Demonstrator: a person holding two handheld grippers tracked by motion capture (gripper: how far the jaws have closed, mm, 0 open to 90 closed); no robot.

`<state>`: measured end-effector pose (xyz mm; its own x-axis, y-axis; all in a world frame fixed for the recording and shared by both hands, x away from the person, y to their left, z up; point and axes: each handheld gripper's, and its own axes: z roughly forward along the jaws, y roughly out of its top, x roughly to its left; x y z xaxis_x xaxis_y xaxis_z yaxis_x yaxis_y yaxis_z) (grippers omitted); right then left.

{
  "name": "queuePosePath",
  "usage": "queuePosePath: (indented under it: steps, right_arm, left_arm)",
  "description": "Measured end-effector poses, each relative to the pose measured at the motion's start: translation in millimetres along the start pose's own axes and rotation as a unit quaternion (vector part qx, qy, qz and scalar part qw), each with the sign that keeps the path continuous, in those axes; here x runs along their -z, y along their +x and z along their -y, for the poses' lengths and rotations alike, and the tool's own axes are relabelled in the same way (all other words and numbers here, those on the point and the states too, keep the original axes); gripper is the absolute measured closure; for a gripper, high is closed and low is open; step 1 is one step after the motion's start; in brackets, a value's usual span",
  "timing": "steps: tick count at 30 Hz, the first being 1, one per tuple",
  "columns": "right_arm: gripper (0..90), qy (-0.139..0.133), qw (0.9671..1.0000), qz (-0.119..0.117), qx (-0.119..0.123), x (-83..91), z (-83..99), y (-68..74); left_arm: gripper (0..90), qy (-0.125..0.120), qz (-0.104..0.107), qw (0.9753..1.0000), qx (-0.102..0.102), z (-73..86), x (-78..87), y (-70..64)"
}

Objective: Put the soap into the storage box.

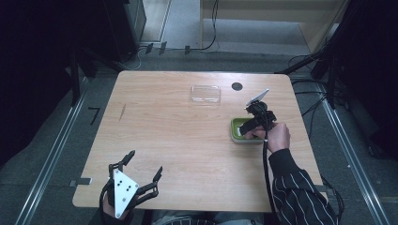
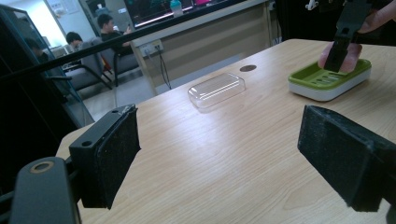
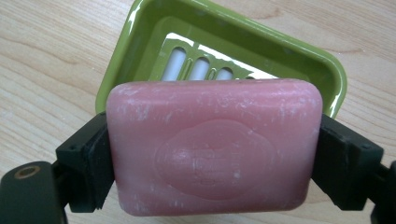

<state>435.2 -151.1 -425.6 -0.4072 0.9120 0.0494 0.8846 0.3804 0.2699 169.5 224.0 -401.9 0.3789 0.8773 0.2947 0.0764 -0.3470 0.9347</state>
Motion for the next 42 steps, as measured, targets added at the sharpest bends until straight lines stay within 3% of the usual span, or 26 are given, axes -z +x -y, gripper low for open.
queuePosePath:
  steps: [16, 32, 42]
  right_arm:
    - [13.3, -0.010, 0.9993, -0.004, -0.036, -7.9, -10.9, -3.0]
    - [13.4, -0.016, 0.9984, -0.015, -0.052, -15.1, -11.2, -5.4]
    - [13.3, -0.019, 0.9976, -0.007, -0.067, -18.6, -10.1, -8.5]
  left_arm:
    - [13.1, -0.001, 0.000, 1.0000, 0.001, 0.1, -0.2, 0.3]
    - [13.1, -0.001, 0.001, 1.0000, 0.001, 0.0, -0.4, 0.0]
    - [13.1, -0.001, 0.000, 1.0000, 0.001, 0.0, -0.3, 0.2]
